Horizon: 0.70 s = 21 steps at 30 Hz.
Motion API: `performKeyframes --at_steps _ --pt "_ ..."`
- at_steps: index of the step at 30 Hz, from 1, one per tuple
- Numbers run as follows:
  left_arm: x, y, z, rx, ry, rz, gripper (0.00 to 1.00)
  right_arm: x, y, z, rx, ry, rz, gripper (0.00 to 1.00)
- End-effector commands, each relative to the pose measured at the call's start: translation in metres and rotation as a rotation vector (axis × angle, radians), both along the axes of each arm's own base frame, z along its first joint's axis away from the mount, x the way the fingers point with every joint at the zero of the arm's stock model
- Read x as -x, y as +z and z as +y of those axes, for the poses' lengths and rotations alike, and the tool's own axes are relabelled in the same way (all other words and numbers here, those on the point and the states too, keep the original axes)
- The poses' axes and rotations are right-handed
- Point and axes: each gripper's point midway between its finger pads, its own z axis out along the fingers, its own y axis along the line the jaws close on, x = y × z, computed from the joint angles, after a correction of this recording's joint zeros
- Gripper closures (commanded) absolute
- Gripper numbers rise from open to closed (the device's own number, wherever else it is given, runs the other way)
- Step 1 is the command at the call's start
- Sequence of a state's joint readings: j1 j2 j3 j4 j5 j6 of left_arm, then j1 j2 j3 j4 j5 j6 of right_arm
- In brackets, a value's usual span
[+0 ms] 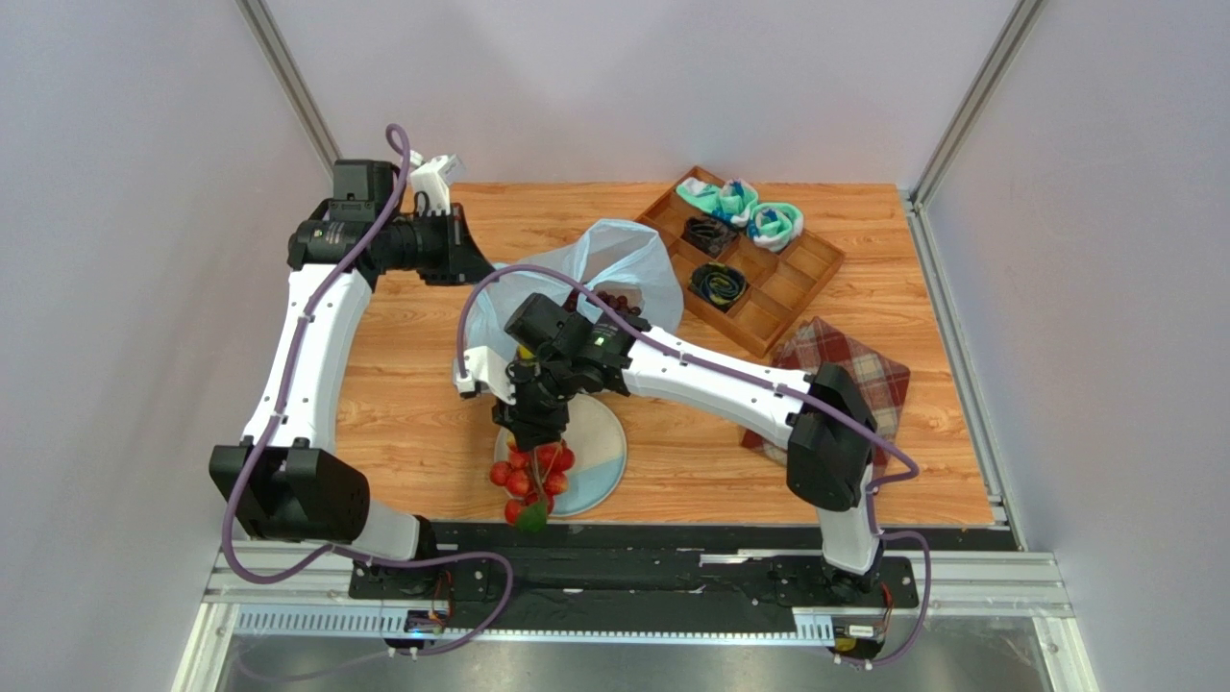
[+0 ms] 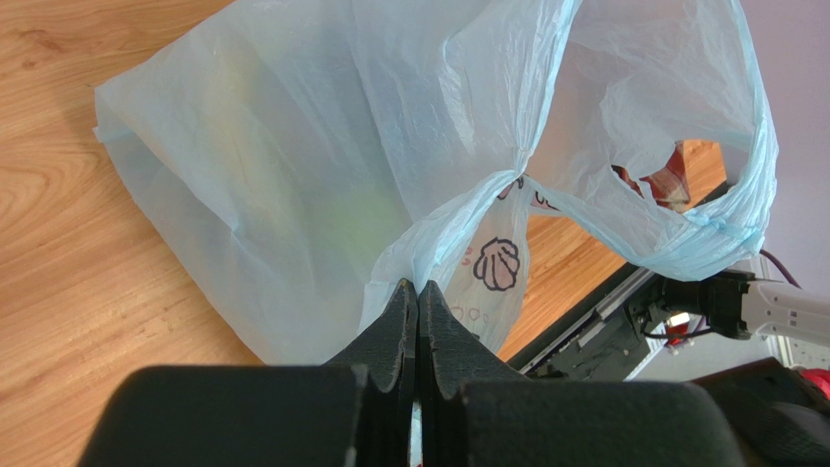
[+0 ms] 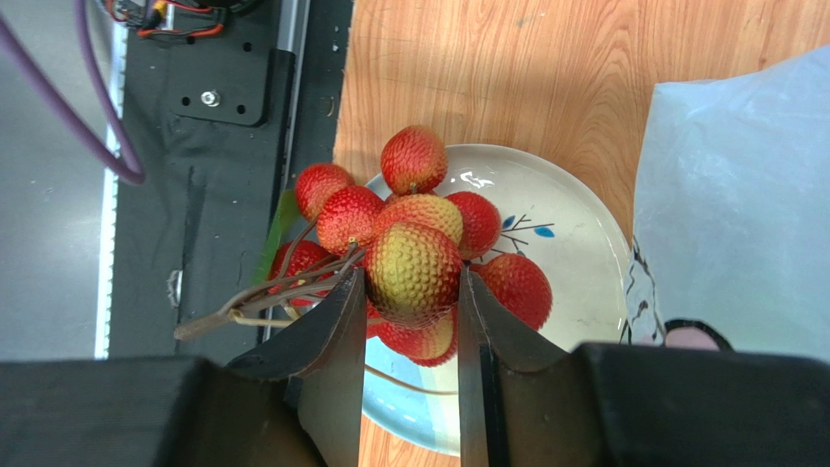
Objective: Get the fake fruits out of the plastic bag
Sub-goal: Place the fake fruit on the plate.
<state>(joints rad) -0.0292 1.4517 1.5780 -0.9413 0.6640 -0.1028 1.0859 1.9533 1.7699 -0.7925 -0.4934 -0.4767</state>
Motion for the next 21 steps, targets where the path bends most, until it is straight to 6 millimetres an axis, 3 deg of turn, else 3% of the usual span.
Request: performKeyframes --at_steps 1,5,11,13,15,16,18,19,21 --pt "0.004 0.015 -0.001 0.019 -0.005 -0.051 1.0 -0.016 0.01 0.017 -0.059 -0.028 -0.052 0.95" --pt "0.0 0.016 -0.001 0.018 -0.004 -0.053 1.0 -0.028 0.01 0.025 -0.065 -0.06 -0.086 0.95" --pt "-0.005 0.014 -0.002 0.026 -0.008 -0.04 1.0 -0.028 -0.014 0.01 0.01 -0.042 -0.108 0.79" --pt "-0.006 0.015 -0.003 0.033 -0.01 -0.039 1.0 -0.022 -0.009 0.004 0.008 -0.028 -0.097 0.62" --pt "-0.005 0.017 -0.005 0.049 -0.013 -0.032 1.0 -0.022 -0.001 -0.002 0.012 -0.055 -0.1 0.39" --pt "-0.005 0.017 -0.006 0.054 -0.015 -0.028 1.0 -0.024 0.024 0.0 -0.028 -0.074 -0.118 0.35" --pt "-0.005 0.018 -0.007 0.061 -0.017 -0.028 1.0 -0.018 0.053 -0.008 -0.038 -0.091 -0.095 0.3" --pt "-0.005 0.017 -0.007 0.06 -0.015 -0.022 1.0 -0.019 0.088 -0.007 -0.1 -0.095 -0.106 0.29" --pt "-0.004 0.013 -0.006 0.054 -0.008 -0.012 1.0 -0.004 0.137 -0.022 -0.165 -0.08 -0.084 0.25"
